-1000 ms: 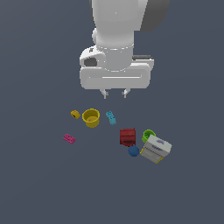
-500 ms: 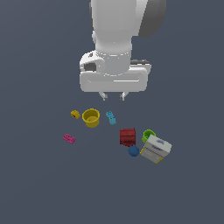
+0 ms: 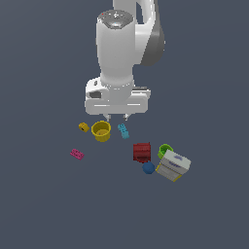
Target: Pick up a designated object from a clutter of objects.
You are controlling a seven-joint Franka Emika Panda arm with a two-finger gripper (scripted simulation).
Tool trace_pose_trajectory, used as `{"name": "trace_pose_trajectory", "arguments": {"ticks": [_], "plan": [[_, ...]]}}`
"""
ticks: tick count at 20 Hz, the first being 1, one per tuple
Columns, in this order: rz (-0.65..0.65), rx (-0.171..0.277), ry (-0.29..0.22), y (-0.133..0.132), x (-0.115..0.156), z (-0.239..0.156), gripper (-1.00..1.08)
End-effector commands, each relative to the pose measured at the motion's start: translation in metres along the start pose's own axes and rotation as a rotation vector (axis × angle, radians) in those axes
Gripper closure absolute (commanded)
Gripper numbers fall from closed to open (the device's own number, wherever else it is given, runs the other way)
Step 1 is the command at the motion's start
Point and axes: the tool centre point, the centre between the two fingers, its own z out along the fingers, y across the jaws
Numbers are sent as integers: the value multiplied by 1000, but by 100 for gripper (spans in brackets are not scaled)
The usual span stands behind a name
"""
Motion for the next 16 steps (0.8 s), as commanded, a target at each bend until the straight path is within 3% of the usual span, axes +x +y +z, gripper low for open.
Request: {"name": "trace_pose_trajectory", "arguments": {"ticks": [1,9,16], "plan": [[-29,-14,-10,9,-12,24,-20],[-142,-42,-44,32,-65,100,-20],[-214,-45,-63,38,-103,139,-20]]}}
